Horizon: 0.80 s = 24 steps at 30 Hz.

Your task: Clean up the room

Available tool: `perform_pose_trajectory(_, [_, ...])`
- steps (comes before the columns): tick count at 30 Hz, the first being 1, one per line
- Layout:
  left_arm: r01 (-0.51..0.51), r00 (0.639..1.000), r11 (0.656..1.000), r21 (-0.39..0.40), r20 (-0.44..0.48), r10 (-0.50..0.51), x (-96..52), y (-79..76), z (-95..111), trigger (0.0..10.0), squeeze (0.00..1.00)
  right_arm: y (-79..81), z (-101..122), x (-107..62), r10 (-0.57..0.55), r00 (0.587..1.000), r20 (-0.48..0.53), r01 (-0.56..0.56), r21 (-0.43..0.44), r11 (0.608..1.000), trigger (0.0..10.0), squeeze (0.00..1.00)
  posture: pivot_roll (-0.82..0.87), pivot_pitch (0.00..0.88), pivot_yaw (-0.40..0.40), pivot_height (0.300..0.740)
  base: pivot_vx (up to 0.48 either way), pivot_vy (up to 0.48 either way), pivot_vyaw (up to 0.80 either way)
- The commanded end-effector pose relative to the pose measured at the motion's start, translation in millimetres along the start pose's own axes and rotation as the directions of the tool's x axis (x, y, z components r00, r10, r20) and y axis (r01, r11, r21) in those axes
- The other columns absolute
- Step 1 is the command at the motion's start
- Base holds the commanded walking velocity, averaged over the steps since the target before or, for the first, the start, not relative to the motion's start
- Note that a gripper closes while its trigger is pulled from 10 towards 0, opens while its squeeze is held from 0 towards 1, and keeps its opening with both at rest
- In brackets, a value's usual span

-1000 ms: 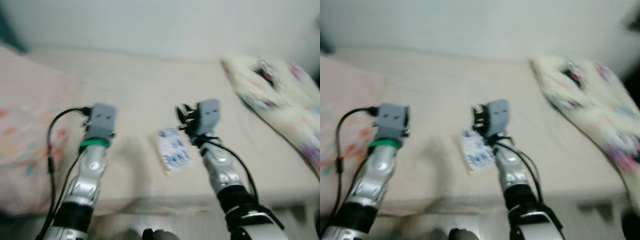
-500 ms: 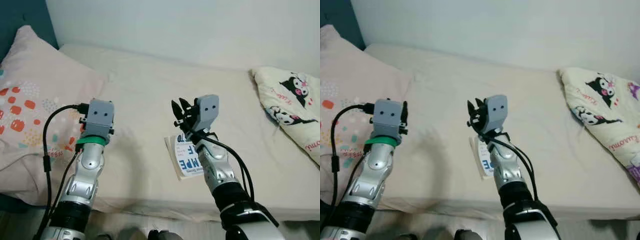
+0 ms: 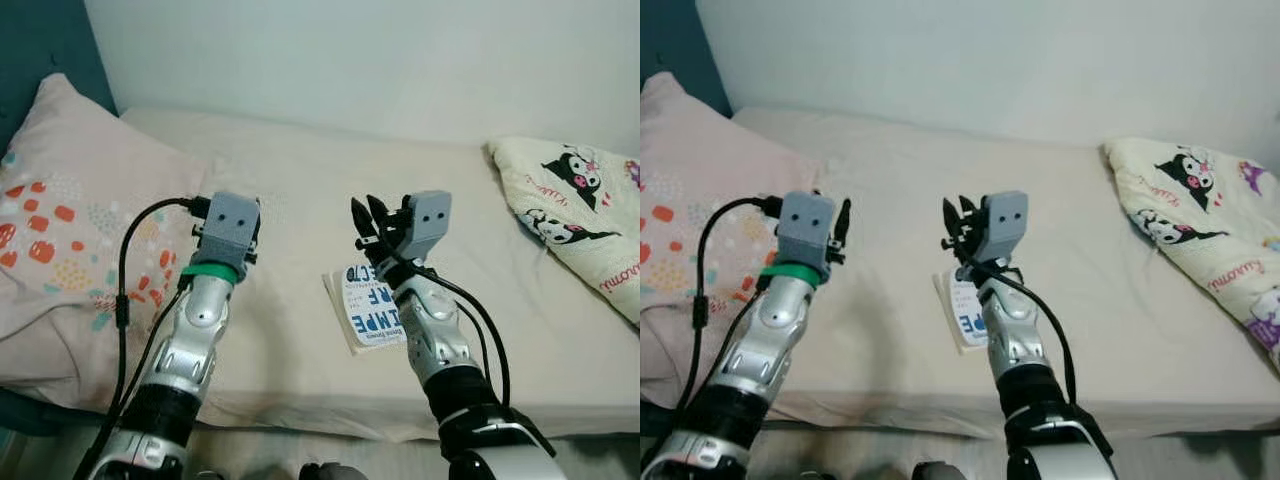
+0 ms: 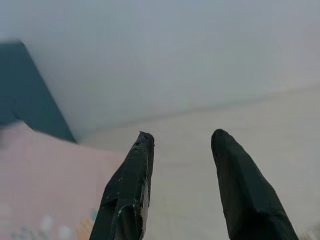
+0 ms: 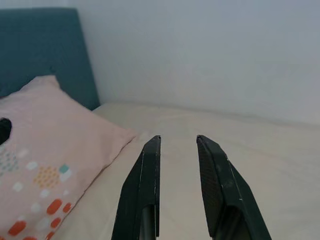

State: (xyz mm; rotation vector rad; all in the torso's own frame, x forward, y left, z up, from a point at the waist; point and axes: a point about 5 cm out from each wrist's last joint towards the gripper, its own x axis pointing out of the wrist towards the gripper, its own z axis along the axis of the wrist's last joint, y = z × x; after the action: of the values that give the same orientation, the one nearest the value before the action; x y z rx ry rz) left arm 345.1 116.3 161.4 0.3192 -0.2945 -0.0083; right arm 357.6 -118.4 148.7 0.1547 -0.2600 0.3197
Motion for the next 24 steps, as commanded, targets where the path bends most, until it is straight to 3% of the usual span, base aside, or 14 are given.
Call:
perform_pose_trajectory(1, [0.005,1.000,1.000,0.021,-0.013,-0.005,-1.8,-3.8,-5,10.0,0.00,-10.4,-3,-7.5,-0.063,0.998,-0.002,0.063,0.003,0.998,10.0,0.00,-0.12,0.041,-0.025,0.740,0.000,0.000,0.00])
perform_pose_trajectory(10, [0.049,0.998,0.999,0.004,-0.029,-0.049,-7.0,-10.3,-9,10.0,0.00,-26.1,-6,-20.4,-0.133,0.991,-0.002,0.133,0.007,0.991,10.0,0.00,-0.13,0.052,-0.009,0.705,0.000,0.000,0.00])
perform_pose_trajectory(24, [0.029,0.999,1.000,0.002,-0.019,-0.029,-7.0,-7.7,-10,10.0,0.00,-23.1,-4,-17.2,-0.126,0.992,0.000,0.126,0.021,0.992,10.0,0.00,-0.12,0.071,-0.013,0.640,0.000,0.000,0.00])
